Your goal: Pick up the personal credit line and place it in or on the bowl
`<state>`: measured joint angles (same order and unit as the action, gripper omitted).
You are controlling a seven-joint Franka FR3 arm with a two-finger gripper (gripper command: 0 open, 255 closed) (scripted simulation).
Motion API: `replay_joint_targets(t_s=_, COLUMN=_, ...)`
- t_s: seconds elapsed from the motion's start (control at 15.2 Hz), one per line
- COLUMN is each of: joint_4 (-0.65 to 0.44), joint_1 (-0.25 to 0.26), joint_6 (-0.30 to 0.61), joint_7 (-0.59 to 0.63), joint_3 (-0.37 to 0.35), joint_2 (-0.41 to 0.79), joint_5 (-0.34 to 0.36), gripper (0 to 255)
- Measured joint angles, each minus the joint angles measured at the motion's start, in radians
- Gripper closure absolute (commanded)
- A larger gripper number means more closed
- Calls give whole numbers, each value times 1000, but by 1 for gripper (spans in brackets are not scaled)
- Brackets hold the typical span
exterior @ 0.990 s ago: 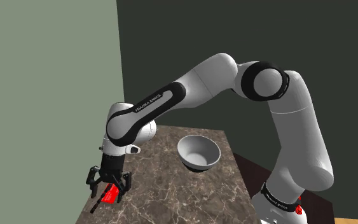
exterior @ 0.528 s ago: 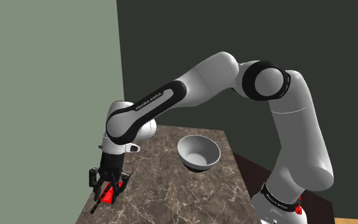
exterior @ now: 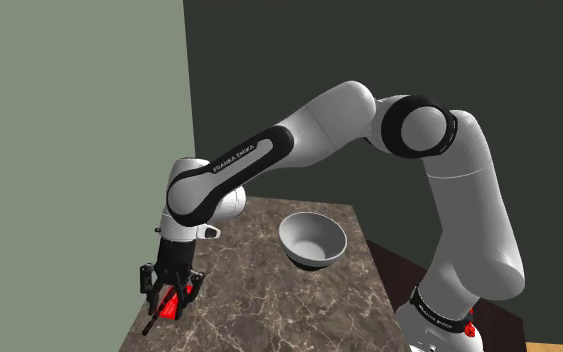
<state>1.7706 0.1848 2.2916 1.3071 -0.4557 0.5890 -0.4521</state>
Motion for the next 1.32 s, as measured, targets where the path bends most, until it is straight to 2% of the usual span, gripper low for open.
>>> replay_joint_targets(t_s=1.32, joint_4=-54, joint_1=-24, joint_6=-180, joint_7=87, joint_3=-14, joint_2=-146, joint_5=-2, gripper=255)
